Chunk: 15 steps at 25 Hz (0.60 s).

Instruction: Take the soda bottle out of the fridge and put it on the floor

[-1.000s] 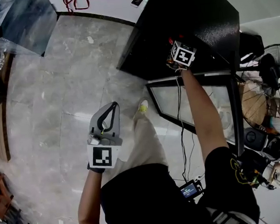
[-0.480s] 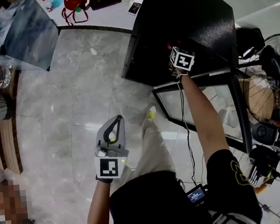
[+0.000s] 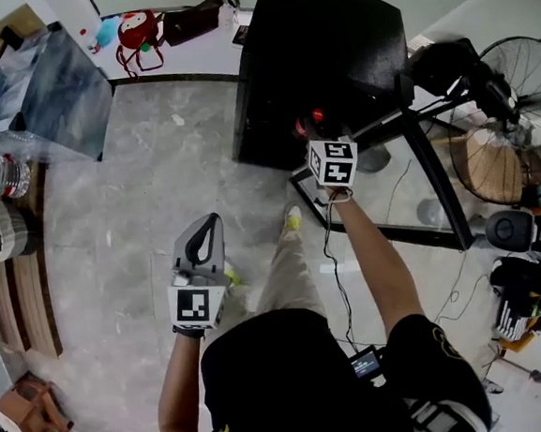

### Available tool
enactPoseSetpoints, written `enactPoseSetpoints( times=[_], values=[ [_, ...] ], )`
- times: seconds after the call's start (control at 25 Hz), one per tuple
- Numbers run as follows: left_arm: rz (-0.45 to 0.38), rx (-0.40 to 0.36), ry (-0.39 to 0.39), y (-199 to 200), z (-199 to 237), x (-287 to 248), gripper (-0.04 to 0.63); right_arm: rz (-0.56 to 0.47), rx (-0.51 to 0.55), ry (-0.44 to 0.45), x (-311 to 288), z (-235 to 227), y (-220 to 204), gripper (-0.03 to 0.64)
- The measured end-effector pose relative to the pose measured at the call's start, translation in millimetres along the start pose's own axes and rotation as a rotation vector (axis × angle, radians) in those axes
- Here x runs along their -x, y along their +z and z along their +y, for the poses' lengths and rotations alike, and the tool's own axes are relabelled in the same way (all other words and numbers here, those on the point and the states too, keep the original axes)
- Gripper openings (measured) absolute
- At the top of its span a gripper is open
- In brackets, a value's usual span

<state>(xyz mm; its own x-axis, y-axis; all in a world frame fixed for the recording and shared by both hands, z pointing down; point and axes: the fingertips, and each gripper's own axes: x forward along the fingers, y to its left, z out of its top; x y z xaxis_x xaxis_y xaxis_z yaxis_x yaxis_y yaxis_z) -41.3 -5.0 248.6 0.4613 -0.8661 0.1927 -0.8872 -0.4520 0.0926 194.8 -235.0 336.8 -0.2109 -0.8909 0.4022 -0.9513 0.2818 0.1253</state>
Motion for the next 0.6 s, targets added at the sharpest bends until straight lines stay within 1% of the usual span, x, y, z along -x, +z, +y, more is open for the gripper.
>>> enactPoseSetpoints(
  times=[0.16,0.32,0.36,0.48,0.6],
  values=[
    [-0.038,-0.054,-0.057,26.3,-0.3,20.2,0.018,-0.037,-0.001,0.011,79.1,26.9,29.6,0.132],
    [-0.061,-0.104,-0.123,40.9,-11.2,37.8,0.018,-0.061,-0.014,0.009,148.6,43.0,43.4,0.132],
    [-0.064,-0.106,-0.133,43.4,-11.9,42.0,0.018,-0.065,-0.013,0.006,162.1,47.4,46.0,0.132],
    [-0.066,-0.079,-0.157,48.8,-11.8,51.8,0.018,-0.071,-0.019,-0.002,194.6,58.6,52.2,0.132],
    [-0.069,-0.072,-0.178,51.3,-14.8,60.4,0.018,-0.061,-0.022,0.002,222.8,72.6,48.4,0.132]
  ],
)
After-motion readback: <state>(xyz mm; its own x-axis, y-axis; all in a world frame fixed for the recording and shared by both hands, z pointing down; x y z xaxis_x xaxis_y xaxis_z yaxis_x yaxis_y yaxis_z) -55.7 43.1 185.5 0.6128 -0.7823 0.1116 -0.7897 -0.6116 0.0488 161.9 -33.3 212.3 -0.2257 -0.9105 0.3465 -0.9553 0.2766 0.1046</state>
